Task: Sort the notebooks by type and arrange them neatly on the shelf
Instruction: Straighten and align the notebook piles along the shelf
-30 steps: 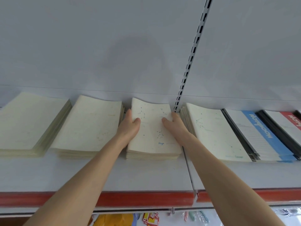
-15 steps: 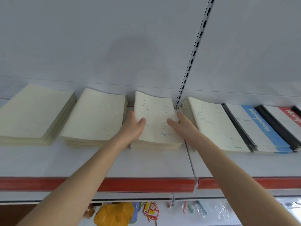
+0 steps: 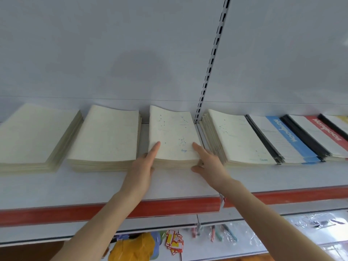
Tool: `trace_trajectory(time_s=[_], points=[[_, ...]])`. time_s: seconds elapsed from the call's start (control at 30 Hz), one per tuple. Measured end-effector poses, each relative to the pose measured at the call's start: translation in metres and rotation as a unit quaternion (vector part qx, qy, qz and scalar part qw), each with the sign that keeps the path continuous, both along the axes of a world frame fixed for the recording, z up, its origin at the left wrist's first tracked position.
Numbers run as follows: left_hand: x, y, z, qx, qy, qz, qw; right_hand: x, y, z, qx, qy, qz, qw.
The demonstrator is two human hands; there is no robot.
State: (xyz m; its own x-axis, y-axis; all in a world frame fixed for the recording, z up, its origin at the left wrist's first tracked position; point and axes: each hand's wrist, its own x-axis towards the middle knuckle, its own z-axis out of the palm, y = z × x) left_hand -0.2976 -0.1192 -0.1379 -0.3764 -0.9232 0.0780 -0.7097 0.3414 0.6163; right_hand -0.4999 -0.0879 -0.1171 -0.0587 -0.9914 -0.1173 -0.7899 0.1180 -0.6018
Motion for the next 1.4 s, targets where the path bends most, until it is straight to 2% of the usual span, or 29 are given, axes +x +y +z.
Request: trace_trajectory(time_s=[0.23,0.57,0.63,0.7,0.8,0.9,0.97,1.17,1.3,1.4], points=[[-0.004,0.001,-0.001,-0.028,0.015,0.007,0.999,-0.001,0.000,-0.006,-0.033,0.001,-0.004,0.999],[-0.004,0.009,0.010,-0.016,-0.038,-0.013,0.999,0.003,0.008,0.004,0.001,0.013,-0.004,1.000],[0.002,0.019,0.014,-0.020,-0.070,-0.004,0.997,0.002,0.017,0.011,-0.008,0.037,-0.001,0.999],[0.008,0.028,0.020,-0.103,-0.086,-0.005,0.991,-0.001,0.028,0.018,-0.051,0.060,-0.008,0.997],[0.006,0.030,0.026,-0.236,-0.079,-0.010,0.968,-0.008,0.041,0.034,-0.164,0.059,-0.033,0.984],[-0.013,0.027,0.044,-0.255,-0.079,-0.029,0.963,-0.028,0.044,0.051,-0.243,0.051,-0.077,0.966],[-0.032,0.023,0.054,-0.263,-0.065,-0.040,0.962,-0.049,0.043,0.061,-0.257,0.039,-0.119,0.958],[-0.108,0.006,0.061,-0.189,0.013,-0.064,0.980,-0.130,0.023,0.066,-0.174,0.015,-0.218,0.960],[-0.164,-0.013,0.053,-0.068,0.033,-0.022,0.997,-0.168,0.001,0.055,-0.075,0.008,-0.198,0.977],[-0.196,-0.027,0.048,0.030,0.077,0.011,0.997,-0.187,-0.019,0.043,-0.011,0.005,-0.153,0.988]])
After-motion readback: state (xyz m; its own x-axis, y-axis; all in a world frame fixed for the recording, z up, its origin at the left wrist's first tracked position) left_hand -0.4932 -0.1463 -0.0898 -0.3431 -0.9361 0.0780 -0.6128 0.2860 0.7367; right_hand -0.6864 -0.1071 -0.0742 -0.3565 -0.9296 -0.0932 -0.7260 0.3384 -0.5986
